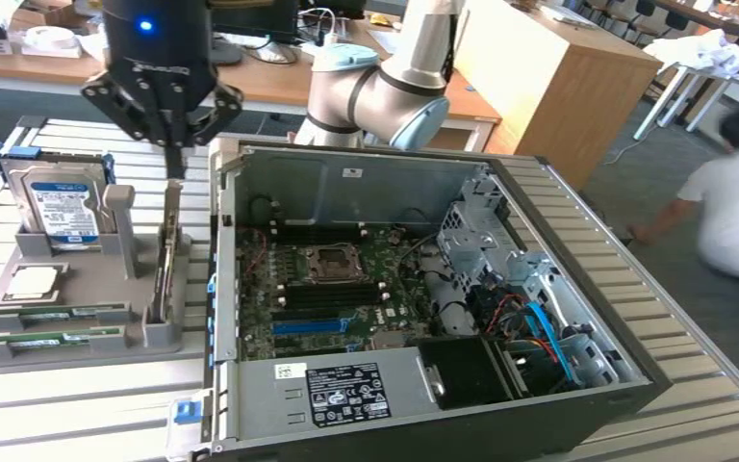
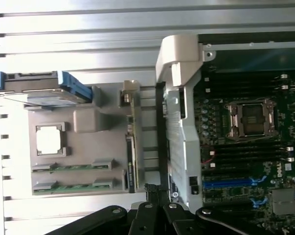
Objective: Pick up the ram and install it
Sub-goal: 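Reach for the ram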
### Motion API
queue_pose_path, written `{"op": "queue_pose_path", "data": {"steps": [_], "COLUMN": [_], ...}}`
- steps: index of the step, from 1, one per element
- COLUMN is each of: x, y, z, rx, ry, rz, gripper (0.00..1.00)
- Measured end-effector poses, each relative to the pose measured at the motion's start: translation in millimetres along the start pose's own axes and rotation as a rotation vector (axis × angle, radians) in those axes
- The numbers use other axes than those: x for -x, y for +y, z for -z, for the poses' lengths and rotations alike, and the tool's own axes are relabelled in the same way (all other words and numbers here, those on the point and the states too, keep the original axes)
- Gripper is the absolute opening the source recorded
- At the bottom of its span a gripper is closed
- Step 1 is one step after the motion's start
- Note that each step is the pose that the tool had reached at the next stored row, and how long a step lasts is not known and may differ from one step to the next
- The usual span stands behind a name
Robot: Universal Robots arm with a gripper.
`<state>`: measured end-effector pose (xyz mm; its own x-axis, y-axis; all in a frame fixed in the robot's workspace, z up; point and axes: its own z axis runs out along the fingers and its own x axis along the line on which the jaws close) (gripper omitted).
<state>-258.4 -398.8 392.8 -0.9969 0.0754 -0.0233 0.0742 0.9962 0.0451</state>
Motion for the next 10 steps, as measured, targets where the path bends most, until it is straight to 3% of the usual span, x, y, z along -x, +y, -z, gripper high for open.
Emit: {"op": "queue_pose_path", "data": {"steps": [10], "x": [-27.7], "y": [-2.1], "z": [0.6], "rx": [0.0000], "ry": [0.0000], "rz": [0.000], "gripper": [0.10]}}
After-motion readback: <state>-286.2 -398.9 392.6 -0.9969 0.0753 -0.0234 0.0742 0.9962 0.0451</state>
